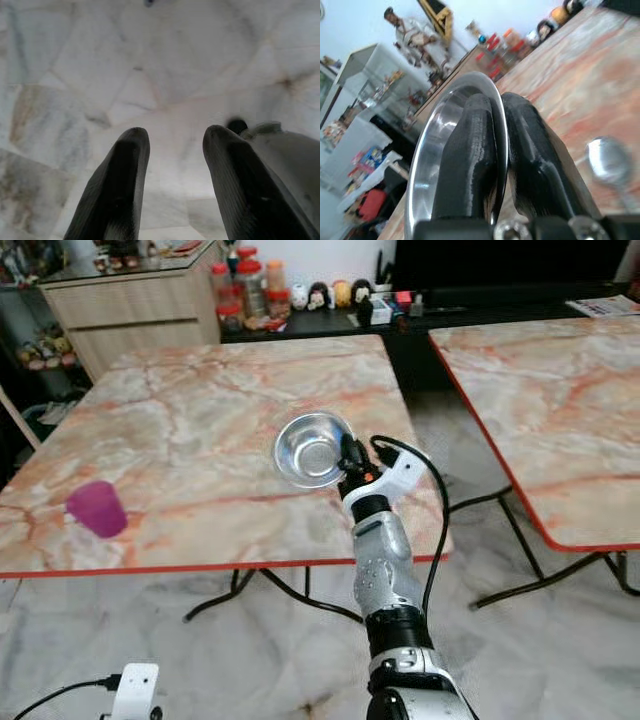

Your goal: Setting the table

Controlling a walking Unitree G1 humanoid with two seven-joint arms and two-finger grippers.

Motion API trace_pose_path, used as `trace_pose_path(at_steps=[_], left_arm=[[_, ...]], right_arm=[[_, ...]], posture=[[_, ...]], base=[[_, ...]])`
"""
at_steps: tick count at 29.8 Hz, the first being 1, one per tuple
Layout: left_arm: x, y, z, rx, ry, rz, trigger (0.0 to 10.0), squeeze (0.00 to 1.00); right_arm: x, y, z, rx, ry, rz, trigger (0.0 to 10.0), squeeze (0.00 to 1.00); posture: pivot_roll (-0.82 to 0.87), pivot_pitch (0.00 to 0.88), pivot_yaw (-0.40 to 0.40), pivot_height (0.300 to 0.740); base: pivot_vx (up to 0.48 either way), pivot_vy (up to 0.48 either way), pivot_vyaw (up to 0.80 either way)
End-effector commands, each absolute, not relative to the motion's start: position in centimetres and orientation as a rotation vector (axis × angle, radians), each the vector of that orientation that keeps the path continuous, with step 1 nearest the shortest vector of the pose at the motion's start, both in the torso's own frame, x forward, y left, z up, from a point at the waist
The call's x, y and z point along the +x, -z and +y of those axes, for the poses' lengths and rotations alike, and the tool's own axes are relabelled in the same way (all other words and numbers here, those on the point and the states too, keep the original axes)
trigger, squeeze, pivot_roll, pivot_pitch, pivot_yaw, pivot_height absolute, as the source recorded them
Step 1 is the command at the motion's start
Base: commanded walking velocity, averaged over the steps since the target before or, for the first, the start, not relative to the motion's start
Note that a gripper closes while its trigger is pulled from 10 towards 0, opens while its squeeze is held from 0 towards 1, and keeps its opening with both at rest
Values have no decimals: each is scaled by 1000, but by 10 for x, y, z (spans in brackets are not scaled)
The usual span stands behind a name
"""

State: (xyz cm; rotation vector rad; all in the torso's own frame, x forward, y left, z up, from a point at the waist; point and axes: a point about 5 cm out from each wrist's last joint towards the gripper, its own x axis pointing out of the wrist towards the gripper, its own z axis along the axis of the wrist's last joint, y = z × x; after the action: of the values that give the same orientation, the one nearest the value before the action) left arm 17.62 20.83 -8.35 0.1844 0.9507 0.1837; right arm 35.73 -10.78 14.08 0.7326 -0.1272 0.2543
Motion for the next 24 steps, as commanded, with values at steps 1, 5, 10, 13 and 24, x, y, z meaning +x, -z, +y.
trace_pose_path(at_steps=[1, 5, 10, 13, 24], left_arm=[[170, 84, 218, 214, -214, 966, 10000, 0], [169, 85, 218, 214, -218, 966, 10000, 0], [166, 86, 218, 211, -222, 970, 10000, 0], [165, 86, 217, 209, -221, 972, 10000, 0], [167, 86, 215, 200, -221, 964, 10000, 0]], right_arm=[[360, -154, -96, 705, -288, -159, 10000, 0], [361, -154, -100, 688, -263, -165, 10000, 0], [361, -155, -109, 666, -242, -182, 10000, 0], [362, -154, -112, 648, -227, -181, 10000, 0], [362, -152, -121, 629, -190, -185, 10000, 0]], posture=[[66, 0, 63, 740], [65, 0, 64, 740], [57, 0, 68, 740], [56, 0, 68, 740], [47, 1, 68, 740]], base=[[0, -435, 0], [0, -433, 0], [0, -426, 0], [0, -428, 0], [0, -419, 0]])
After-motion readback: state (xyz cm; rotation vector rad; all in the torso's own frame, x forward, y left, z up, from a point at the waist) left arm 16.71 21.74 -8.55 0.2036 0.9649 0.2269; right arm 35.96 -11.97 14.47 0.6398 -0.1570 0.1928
